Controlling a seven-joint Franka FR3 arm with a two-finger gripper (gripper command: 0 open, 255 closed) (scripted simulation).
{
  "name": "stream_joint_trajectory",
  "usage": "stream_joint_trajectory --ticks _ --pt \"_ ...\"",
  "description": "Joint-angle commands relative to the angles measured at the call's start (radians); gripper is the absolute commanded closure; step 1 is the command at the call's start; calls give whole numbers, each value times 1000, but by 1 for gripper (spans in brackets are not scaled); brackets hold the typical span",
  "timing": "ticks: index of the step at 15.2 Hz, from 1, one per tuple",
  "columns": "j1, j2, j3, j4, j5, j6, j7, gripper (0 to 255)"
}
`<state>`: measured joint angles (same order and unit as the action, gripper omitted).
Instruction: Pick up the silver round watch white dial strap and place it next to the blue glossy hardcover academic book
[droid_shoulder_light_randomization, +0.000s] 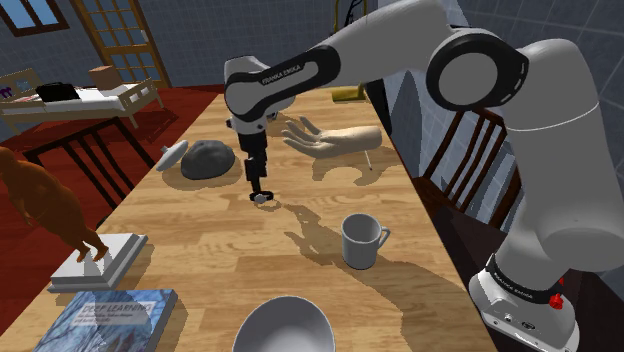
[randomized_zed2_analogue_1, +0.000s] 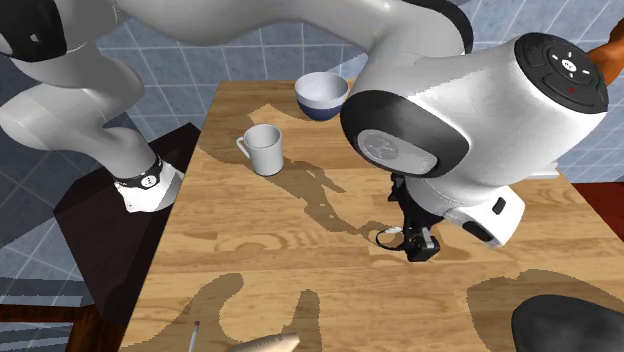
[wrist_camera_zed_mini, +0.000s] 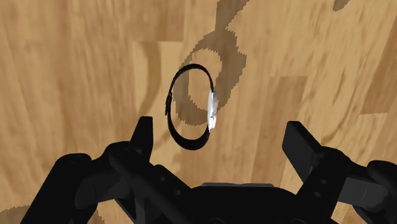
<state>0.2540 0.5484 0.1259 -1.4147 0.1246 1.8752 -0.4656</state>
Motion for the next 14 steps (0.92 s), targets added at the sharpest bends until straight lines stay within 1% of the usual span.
stream_joint_trajectory --ticks 1,5,13,14 --pt "3 14 1 -4 0 18 -2 0" --pt "8 26 3 -45 1 73 -3 0" --pt "8 26 3 -45 1 72 -3 0" --pt "8 26 3 -45 1 72 -3 255"
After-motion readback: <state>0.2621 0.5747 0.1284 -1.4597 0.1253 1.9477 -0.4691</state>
